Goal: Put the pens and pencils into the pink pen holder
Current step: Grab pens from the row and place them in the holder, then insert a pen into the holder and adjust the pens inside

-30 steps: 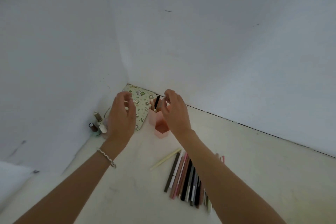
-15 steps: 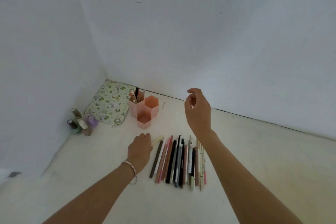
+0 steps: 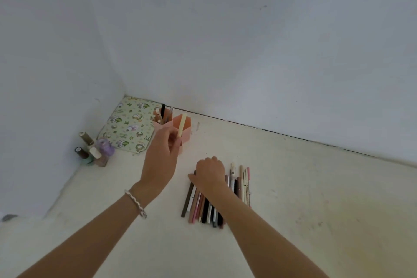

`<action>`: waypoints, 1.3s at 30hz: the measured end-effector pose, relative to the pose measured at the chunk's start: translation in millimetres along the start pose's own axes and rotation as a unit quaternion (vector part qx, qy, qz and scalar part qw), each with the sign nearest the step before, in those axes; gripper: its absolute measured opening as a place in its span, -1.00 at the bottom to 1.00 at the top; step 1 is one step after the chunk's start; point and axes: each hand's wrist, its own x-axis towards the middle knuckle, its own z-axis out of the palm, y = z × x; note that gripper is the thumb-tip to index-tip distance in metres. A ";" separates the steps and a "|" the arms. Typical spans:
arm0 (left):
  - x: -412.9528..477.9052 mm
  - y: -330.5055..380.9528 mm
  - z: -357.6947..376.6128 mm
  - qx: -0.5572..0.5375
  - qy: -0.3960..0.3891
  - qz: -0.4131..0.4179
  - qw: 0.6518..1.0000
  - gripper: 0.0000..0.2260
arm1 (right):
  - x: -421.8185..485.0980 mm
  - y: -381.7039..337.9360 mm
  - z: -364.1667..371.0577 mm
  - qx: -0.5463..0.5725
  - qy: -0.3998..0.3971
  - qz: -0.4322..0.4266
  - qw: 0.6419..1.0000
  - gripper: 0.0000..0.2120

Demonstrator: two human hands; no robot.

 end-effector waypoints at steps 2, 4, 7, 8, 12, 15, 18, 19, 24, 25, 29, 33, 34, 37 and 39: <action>-3.9 -0.7 0.1 0.001 0.007 -0.004 1.000 -0.93 | 2.7 -4.4 8.1 -0.018 -0.008 0.001 1.000 -0.71; -7.6 -1.5 0.4 -0.001 0.008 -0.002 1.000 -0.89 | 4.7 -6.2 13.0 -0.014 -0.013 0.011 1.000 -0.77; -10.7 -4.5 1.7 -0.002 0.001 -0.014 1.000 -0.89 | 5.6 -9.1 15.7 0.003 -0.017 0.038 0.999 -0.79; -11.5 -5.3 2.4 -0.003 0.002 -0.021 1.000 -0.90 | 6.2 -11.3 16.4 0.006 -0.019 0.045 0.999 -0.77; -13.0 -5.3 5.5 -0.014 0.008 -0.032 0.999 -0.93 | 11.0 -23.2 19.2 -0.009 -0.015 0.048 0.999 -0.92; -13.6 -4.5 6.6 -0.012 0.012 -0.026 1.000 -0.94 | 13.9 -30.7 23.0 -0.023 -0.025 0.047 0.998 -0.85; -13.3 -2.5 2.7 -0.016 0.029 -0.020 0.999 -0.88 | 13.6 -29.1 17.7 0.078 -0.020 0.075 0.994 -0.87; -11.2 -1.7 -0.6 -0.027 0.041 -0.021 0.999 -0.83 | 14.5 -24.6 11.2 0.147 -0.013 0.097 0.984 -0.82; 22.0 0.2 -29.6 -0.092 0.150 -0.063 0.982 -0.33 | 27.4 13.0 -60.0 0.456 0.035 0.142 0.878 -0.78; 32.8 0.4 -33.4 -0.078 0.170 -0.059 0.981 -0.26 | 29.7 19.2 -75.2 0.504 0.056 0.136 0.851 -0.82; 75.3 2.0 -37.1 -0.064 0.195 -0.055 0.977 -0.31 | 28.6 31.5 -114.6 0.608 0.189 0.098 0.765 -0.86; 92.9 -9.9 -23.8 -0.003 0.140 -0.018 0.990 -0.36 | 19.8 30.0 -126.3 0.612 0.301 0.040 0.730 -0.75; 92.5 -13.9 -20.1 0.038 0.119 -0.004 0.992 -0.39 | 18.9 28.2 -126.5 0.613 0.318 0.030 0.723 -0.76; 84.8 -27.3 -15.4 0.199 0.082 0.040 0.976 -0.58 | 20.1 19.6 -120.4 0.601 0.354 0.002 0.716 -0.78; 79.5 -32.3 -18.5 0.244 0.120 0.050 0.961 -0.66 | 25.5 9.5 -116.0 0.589 0.367 -0.021 0.719 -0.78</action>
